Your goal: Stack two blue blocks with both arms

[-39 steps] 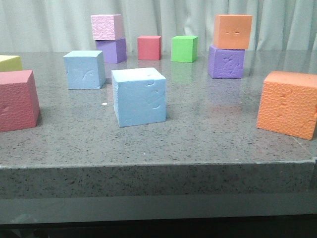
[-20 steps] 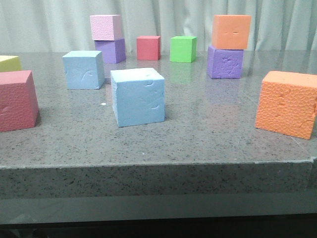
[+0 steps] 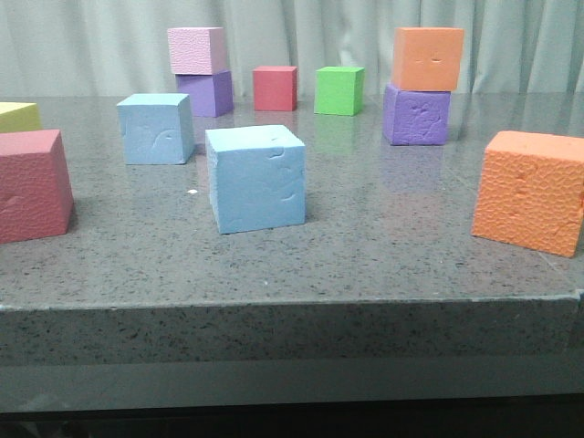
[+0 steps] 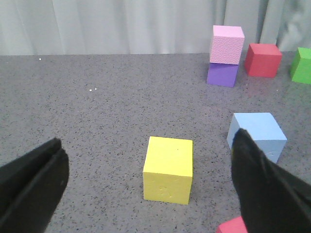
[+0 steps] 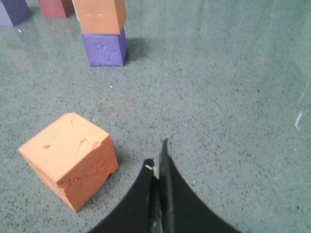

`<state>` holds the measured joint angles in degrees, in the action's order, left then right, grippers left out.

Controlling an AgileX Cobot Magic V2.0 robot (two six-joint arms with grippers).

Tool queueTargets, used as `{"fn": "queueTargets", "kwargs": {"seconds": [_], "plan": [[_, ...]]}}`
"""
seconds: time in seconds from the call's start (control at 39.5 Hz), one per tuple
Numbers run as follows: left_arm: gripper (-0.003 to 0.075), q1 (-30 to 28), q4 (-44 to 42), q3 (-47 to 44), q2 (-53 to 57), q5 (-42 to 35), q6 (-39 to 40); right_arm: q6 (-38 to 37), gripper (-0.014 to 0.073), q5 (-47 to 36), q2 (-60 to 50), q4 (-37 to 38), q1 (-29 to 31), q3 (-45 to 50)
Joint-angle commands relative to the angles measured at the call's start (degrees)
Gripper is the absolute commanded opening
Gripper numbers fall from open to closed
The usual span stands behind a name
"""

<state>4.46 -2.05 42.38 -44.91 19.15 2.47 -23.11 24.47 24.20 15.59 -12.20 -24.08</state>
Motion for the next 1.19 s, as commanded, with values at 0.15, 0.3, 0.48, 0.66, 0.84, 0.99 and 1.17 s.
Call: {"fn": "queueTargets", "kwargs": {"seconds": [0.15,0.3,0.48,0.66,0.84,0.99,1.17], "plan": [[0.0659,10.53,-0.09,12.28,-13.8,-4.37,0.12,0.63,-0.0069,-5.61,0.06,1.73,0.22,-1.37],[0.0659,16.92,-0.09,20.82,-24.45,-2.94,0.12,0.63,-0.0069,-5.57,0.06,1.73,0.22,-1.37],[0.0659,19.24,1.14,35.18,-37.06,9.58,0.12,0.63,-0.0069,-5.23,0.06,1.73,0.22,-1.37],[0.0659,19.24,0.11,48.42,-47.15,18.46,0.12,0.63,-0.0069,-5.23,0.06,1.73,0.22,-1.37],[0.0659,19.24,-0.16,56.66,-54.62,26.4,0.12,0.63,-0.0069,-5.23,0.06,1.73,0.22,-1.37],[0.0659,19.11,-0.65,61.38,-59.52,31.92,0.12,0.63,-0.0069,-5.23,0.06,1.73,0.22,-1.37],[0.0659,18.2,-0.65,64.28,-62.64,34.28,0.12,0.63,-0.0069,-5.23,0.06,1.73,0.22,-1.37]]}}
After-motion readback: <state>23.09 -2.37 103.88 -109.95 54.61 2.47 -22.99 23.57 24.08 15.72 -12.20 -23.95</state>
